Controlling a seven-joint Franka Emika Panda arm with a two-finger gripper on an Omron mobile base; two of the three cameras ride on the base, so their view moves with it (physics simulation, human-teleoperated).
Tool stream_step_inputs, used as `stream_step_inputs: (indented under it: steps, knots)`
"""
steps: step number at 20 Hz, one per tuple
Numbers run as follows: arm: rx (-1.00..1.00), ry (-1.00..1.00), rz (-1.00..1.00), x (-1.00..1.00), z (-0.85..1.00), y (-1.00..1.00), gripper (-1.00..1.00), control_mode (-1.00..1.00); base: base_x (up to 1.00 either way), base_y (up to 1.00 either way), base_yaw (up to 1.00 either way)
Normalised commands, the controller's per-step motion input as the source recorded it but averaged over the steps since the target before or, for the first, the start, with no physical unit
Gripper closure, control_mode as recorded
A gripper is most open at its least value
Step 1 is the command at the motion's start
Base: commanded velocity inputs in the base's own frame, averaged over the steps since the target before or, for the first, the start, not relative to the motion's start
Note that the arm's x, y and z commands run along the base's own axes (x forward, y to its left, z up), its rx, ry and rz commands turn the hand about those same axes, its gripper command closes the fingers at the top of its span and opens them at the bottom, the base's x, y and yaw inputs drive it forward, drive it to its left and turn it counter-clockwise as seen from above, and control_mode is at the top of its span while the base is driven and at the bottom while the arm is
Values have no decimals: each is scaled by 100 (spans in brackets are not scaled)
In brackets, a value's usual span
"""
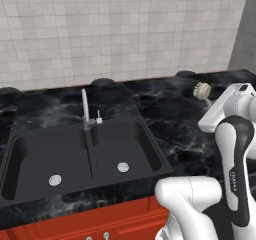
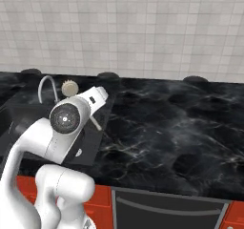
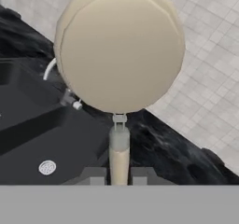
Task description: Grab the spray bottle from the cabinet, then place it next to the cutting board for sanitizing. Then grab the dish brush from the countertop next to the sink and place it next to the cutting board.
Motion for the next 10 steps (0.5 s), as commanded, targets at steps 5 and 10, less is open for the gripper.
stream_step_inputs:
  steps: [5, 10]
  knots:
    - [0, 2, 0, -53, 44, 1, 100, 100, -30, 0, 0]
    - [0, 0, 0, 0, 0, 0, 100, 100, -58, 39, 0]
